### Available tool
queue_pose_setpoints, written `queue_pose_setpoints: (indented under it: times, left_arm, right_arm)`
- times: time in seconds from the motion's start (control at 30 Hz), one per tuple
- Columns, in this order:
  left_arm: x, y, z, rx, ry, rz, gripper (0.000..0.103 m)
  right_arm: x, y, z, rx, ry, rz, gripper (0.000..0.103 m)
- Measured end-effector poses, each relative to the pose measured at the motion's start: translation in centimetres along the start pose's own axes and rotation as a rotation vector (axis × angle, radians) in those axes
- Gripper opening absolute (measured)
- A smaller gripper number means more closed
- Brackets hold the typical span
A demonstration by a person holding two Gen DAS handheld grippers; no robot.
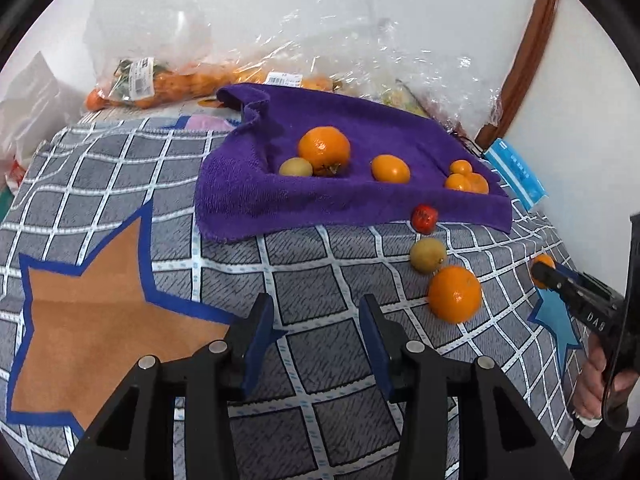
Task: Organize fruits
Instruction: 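Lift the orange with the right gripper while the left gripper approaches another orange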
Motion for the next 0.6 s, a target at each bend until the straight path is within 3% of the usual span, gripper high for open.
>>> queue_pose_setpoints:
  times: [0.07,0.27,0.47,0.6]
  left_arm:
    - [0.2,0.0,-0.3,-0.002,0.009,0.016,0.045]
    - [2.2,0.0,-1.1,-0.010,0.081,0.087,0.067]
    - [3.5,-0.9,-1.1,-0.009,0.022,0.001,0.067]
    - [6.3,-1.2,-0.6,0.011,0.096,-0.016,0.067]
  right_arm:
    - [0.4,0.0,-0.4,0.009,0.004,0.009,0.032]
    - [1.3,1.3,-0.8,-0.013,0.062,0.020,0.032]
    - [1.7,1.0,-0.9,-0.005,0.070,0.040,0.032]
    - [2.0,0.3,-1.1,0.017,0.052,-0.001,0.032]
Point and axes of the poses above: each gripper's, at about its wrist camera, not at the fingertips, and y roughly the way its jaws point, x to its right, z to its top, the point moved 2 cm from there along y, roughly the way its jaws point, and after that the axes turned 2 degrees about z, right-handed, at the moved point
